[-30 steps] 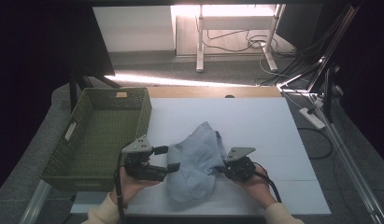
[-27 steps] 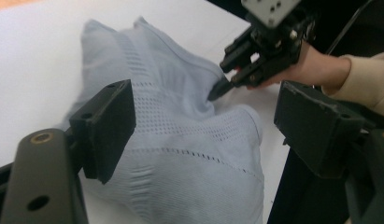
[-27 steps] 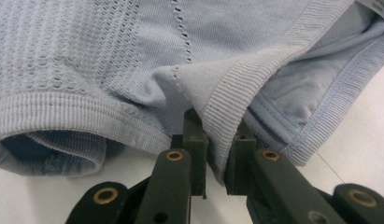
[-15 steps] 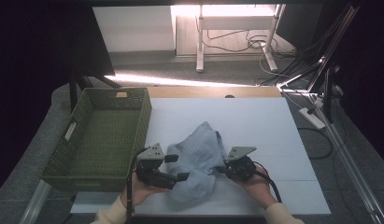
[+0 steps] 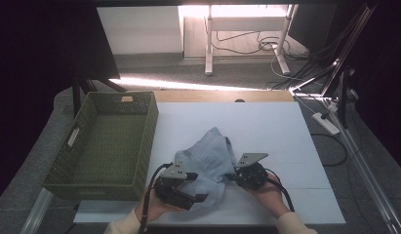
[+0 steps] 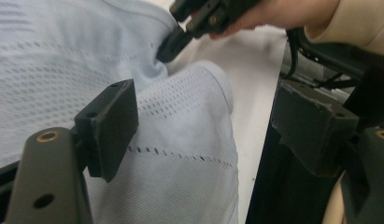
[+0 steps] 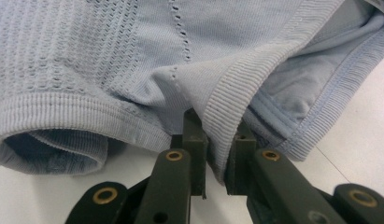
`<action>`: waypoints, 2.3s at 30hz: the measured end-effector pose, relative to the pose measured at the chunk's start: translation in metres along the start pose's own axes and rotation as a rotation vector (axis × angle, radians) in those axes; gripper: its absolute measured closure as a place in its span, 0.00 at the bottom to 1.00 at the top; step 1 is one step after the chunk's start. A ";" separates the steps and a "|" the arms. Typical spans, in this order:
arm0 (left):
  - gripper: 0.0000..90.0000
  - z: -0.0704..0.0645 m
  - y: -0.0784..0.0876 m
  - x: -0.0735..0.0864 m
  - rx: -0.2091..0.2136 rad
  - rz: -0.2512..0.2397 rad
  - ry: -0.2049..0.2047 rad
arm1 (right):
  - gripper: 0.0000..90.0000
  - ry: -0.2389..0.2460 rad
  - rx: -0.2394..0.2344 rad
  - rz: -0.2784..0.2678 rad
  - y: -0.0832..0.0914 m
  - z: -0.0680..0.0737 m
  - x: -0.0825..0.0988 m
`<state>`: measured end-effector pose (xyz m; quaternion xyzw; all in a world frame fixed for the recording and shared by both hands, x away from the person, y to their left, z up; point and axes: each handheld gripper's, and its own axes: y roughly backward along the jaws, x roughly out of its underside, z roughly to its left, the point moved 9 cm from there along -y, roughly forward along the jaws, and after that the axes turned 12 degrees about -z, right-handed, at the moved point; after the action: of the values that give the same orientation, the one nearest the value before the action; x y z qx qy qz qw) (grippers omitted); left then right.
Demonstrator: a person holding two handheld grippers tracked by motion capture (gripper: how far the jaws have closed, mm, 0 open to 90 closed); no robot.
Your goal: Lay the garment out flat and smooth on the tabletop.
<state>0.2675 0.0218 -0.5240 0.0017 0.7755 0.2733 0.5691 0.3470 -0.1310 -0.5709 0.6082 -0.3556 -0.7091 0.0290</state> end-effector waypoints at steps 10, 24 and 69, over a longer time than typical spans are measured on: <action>0.24 0.002 -0.022 0.024 -0.009 0.107 -0.016 | 0.91 -0.010 -0.001 -0.003 0.001 -0.001 0.000; 0.24 0.003 -0.040 0.043 -0.039 0.208 -0.052 | 0.91 -0.017 0.001 -0.004 0.003 -0.002 -0.001; 0.97 0.067 -0.027 -0.006 -0.144 0.051 0.041 | 0.96 -0.136 0.128 -0.162 0.052 -0.033 -0.019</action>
<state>0.3373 0.0248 -0.5440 -0.0251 0.7651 0.3425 0.5447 0.3611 -0.1760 -0.5272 0.5859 -0.3510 -0.7247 -0.0912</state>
